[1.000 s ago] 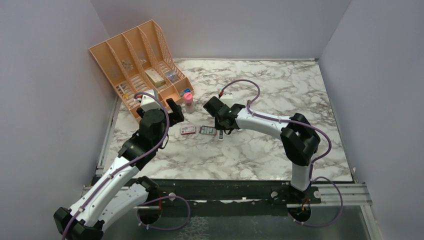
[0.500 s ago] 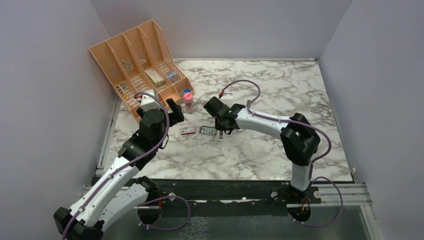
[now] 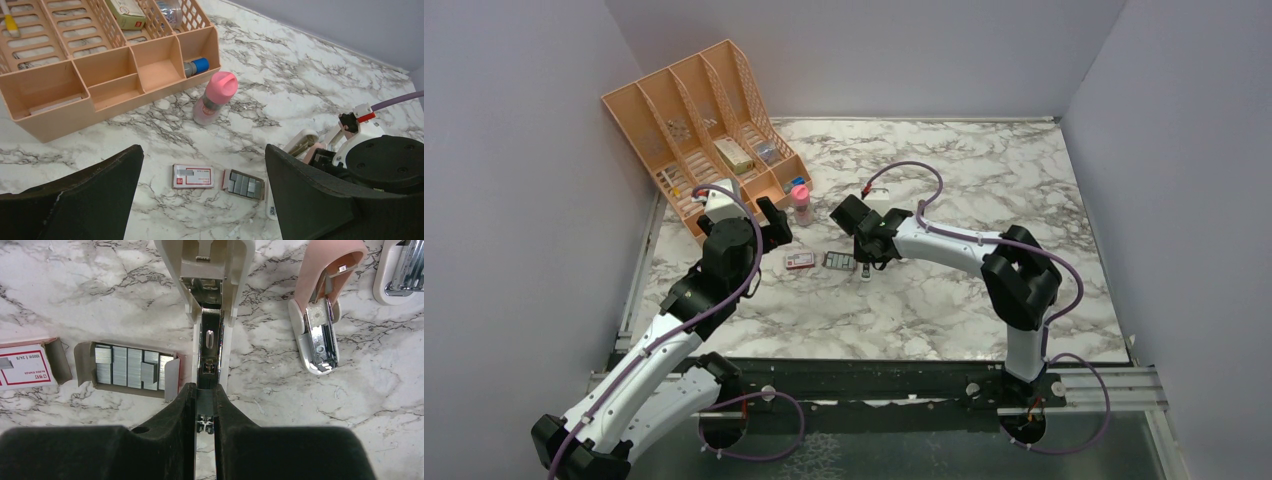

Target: Load the staples into the stapler

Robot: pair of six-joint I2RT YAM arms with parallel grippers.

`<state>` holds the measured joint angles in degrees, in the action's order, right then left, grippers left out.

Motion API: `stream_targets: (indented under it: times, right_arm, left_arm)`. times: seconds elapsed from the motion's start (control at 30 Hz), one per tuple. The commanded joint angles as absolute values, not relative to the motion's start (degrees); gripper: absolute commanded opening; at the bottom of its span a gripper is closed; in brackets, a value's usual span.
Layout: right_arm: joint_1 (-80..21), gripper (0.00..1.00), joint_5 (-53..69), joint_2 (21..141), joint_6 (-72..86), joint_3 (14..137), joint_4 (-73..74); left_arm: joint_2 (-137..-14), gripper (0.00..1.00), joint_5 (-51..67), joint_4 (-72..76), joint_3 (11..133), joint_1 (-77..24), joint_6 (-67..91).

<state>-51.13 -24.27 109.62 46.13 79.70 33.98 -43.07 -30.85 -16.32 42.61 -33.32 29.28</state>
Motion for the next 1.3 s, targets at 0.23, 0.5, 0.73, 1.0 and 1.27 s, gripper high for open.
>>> stream_targets:
  times: [0.23,0.5,0.73,1.0,1.27]
  right_arm:
    - [-50.88,0.17,-22.28,109.63,47.36,78.21,35.24]
    - [-50.89,0.20,-21.38,108.73,47.90,76.93,35.42]
    - [-50.89,0.23,-20.92,107.80,47.40,77.46,35.28]
    - [-50.83,0.31,-21.36,105.44,46.50,78.22,34.90]
    - [-50.89,0.33,-20.62,104.38,43.38,78.57,33.33]
  left_arm:
    - [-42.96,0.92,-29.95,-15.34,41.92,-33.04,28.83]
    - [-43.08,0.92,-29.79,-15.36,42.01,-33.04,28.92]
    - [-43.10,0.92,-29.79,-15.33,42.01,-33.01,28.91]
    - [-43.08,0.92,-29.79,-15.37,42.10,-32.99,28.83]
    - [-43.08,0.92,-29.79,-15.34,42.02,-33.02,28.83]
